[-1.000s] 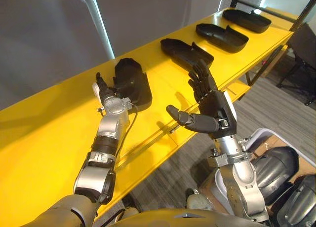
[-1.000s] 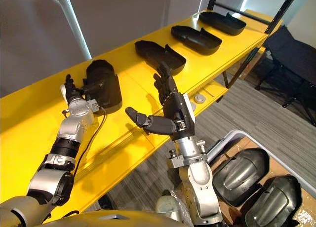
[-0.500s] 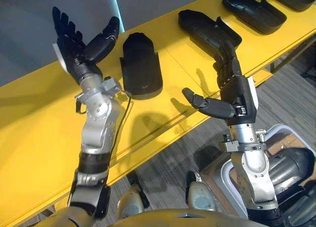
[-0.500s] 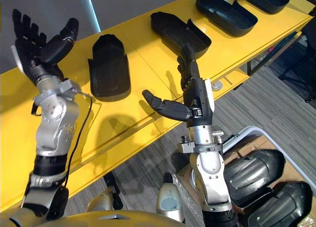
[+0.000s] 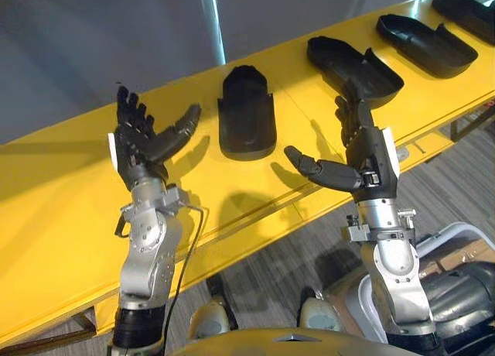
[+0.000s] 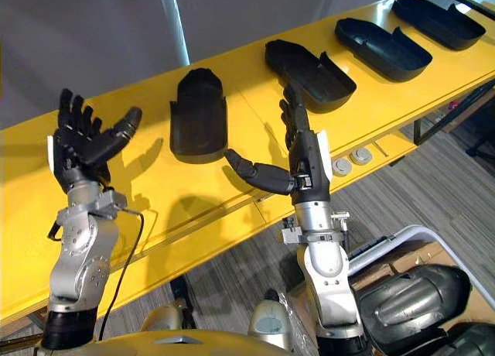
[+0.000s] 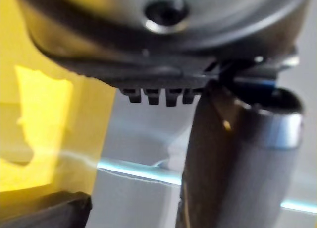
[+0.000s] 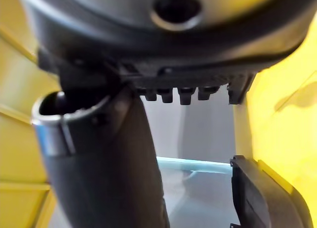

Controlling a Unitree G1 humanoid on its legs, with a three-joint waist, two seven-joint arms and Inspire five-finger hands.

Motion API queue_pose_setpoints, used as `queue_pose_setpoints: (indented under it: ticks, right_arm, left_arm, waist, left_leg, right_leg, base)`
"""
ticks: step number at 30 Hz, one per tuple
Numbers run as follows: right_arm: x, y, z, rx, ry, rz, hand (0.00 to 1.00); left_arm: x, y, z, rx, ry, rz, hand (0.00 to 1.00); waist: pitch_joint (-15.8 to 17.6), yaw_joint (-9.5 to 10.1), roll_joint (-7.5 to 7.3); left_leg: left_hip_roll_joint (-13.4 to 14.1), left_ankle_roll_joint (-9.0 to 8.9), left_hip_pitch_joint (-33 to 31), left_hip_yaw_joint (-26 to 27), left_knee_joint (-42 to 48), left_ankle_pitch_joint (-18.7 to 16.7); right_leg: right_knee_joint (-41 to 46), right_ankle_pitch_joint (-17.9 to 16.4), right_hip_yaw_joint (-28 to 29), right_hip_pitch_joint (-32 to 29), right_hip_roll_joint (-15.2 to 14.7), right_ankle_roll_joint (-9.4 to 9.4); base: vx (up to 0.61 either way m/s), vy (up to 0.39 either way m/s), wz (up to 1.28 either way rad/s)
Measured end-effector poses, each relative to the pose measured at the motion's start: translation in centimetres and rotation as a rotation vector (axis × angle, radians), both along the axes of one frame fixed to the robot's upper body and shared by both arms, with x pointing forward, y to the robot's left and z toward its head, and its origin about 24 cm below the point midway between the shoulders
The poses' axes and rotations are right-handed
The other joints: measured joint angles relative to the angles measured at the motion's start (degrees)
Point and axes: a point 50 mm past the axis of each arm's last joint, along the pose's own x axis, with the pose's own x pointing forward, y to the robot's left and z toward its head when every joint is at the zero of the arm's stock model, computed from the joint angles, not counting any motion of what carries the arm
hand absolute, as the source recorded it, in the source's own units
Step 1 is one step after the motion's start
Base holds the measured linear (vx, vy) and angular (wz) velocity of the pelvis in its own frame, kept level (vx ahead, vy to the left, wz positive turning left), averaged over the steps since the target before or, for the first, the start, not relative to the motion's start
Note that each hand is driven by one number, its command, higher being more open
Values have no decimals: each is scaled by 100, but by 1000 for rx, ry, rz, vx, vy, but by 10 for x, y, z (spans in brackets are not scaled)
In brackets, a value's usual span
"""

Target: Walk over and take three plastic housings, then place them on the shelf

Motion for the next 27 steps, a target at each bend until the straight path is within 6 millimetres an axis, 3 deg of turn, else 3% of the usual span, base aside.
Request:
queue_pose_setpoints:
  ticks: [10, 27]
  right_arm:
    - [-7, -10, -14, 4, 77, -27, 100]
    - [-12, -16, -26, 2, 141, -3, 100]
  left_arm:
    - [-6, -21, -32, -131, 71, -366, 100]
    - [-1, -47, -67, -260, 179, -550, 100]
  waist:
    - [-291, -5, 44]
    - [-539, -185, -24]
  left_leg:
    - [8, -9, 149, 47, -2, -14]
    - [20, -35, 316, 432, -5, -114]
  right_leg:
    - [-105, 18, -1, 186, 11, 20]
    - [-268, 186, 358, 158, 22, 60]
  base:
    - [4, -5, 0]
    - [2, -1, -11]
